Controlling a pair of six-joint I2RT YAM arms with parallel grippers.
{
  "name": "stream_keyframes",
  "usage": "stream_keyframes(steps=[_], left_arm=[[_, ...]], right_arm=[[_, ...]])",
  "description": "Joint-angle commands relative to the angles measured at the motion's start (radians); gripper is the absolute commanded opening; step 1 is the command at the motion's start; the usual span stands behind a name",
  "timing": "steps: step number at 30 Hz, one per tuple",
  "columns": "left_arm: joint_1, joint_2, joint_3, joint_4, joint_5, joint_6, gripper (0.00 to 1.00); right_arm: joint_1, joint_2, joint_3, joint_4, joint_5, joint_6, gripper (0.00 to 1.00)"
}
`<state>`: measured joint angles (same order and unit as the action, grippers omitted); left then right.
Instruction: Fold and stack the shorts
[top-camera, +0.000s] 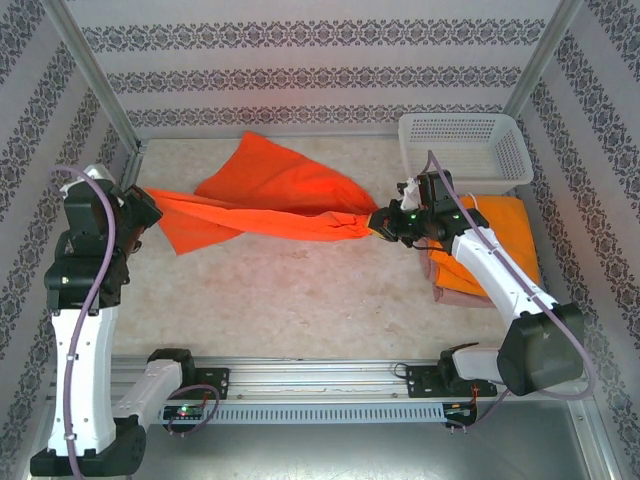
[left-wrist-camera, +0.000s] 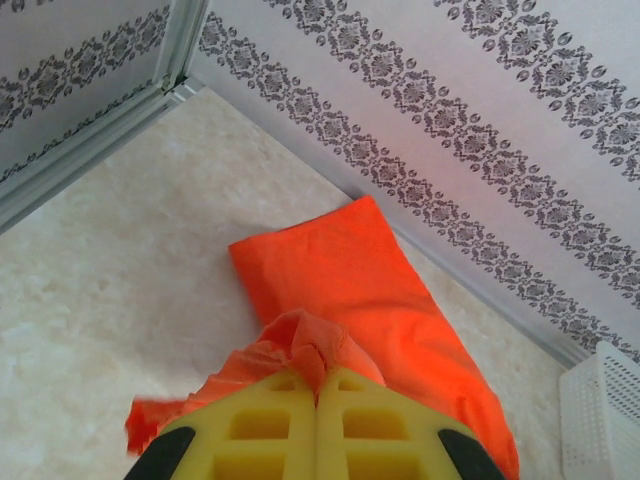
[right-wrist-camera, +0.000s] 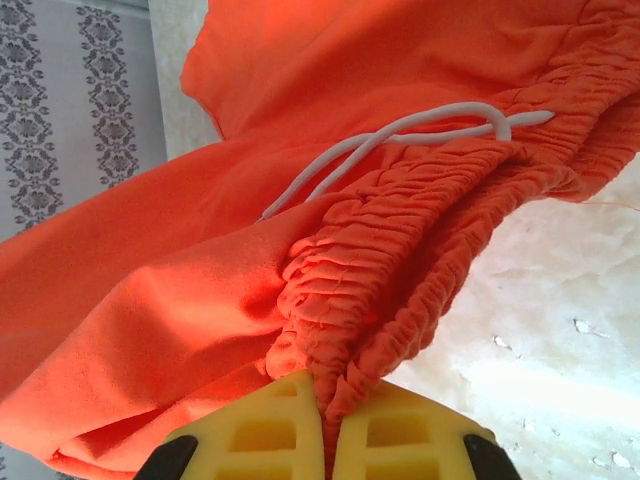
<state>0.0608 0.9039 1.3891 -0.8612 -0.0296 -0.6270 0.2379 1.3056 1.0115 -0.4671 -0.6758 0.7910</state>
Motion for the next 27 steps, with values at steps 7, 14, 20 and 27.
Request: stream_keyframes(steps=[7, 14, 20, 27], left_arm=[[0.008, 0.176, 0.082, 0.070, 0.015, 0.123, 0.00], [0.008, 0.376, 0.170, 0.207, 0.042, 0.146, 0.00], [0.009, 0.582, 0.288, 0.250, 0.110, 0.127, 0.00], [0.007, 0.811, 0.447, 0.275, 0.145, 0.115, 0.00]], right_arm=[[0.002, 0.025, -0.010, 0.031, -0.008, 0.103, 0.00], [-0.012, 0.083, 0.044, 0.039, 0.047, 0.128, 0.00], [-0.036, 0.120, 0.043, 0.040, 0.127, 0.139, 0.00], [-0.087, 0.166, 0.040, 0.078, 0.165, 0.158, 0.00]])
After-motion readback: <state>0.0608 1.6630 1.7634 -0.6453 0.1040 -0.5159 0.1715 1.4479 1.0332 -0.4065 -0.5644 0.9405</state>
